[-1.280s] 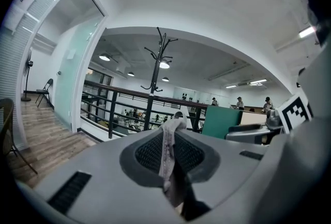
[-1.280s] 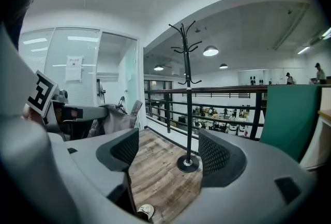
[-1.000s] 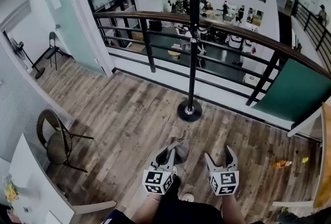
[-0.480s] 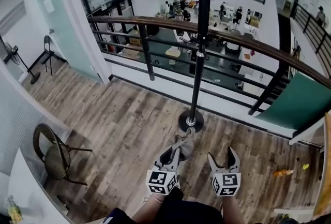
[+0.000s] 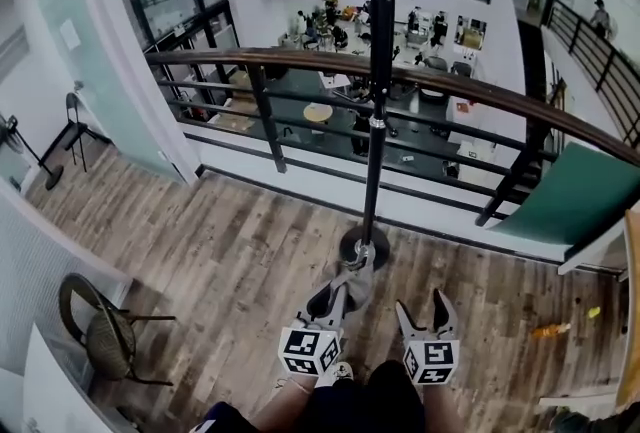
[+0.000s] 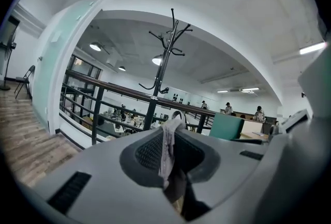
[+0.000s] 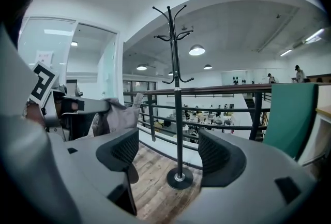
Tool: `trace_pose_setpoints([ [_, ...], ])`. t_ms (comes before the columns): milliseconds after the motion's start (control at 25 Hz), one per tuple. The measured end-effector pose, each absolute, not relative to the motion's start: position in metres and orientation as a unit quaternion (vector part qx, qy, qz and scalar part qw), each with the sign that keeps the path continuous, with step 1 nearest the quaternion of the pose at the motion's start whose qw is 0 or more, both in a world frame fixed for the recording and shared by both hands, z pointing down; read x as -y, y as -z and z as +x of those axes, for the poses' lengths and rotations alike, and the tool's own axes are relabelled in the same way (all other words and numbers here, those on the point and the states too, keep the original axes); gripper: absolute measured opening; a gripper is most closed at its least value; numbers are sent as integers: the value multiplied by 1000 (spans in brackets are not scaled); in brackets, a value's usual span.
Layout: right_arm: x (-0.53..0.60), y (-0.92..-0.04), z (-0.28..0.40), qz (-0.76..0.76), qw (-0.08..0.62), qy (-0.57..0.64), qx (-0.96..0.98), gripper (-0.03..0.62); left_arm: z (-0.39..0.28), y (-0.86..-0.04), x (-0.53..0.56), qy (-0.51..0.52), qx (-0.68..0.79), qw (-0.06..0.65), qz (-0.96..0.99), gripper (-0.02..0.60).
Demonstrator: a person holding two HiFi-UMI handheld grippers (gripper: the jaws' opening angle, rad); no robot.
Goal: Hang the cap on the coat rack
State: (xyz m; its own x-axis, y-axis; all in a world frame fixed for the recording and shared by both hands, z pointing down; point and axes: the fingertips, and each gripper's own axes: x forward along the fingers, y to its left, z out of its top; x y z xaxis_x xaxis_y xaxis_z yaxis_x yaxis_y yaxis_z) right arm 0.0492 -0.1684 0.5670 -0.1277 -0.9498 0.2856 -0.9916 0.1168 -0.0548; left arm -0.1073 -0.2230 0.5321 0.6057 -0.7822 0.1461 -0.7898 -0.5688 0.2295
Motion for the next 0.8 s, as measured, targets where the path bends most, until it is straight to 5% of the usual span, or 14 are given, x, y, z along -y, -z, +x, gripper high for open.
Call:
trace_pose_setpoints([
  [800,314,-565,140,576,94,-113,804,348,-31,-502,325,42,514,130,847,46],
])
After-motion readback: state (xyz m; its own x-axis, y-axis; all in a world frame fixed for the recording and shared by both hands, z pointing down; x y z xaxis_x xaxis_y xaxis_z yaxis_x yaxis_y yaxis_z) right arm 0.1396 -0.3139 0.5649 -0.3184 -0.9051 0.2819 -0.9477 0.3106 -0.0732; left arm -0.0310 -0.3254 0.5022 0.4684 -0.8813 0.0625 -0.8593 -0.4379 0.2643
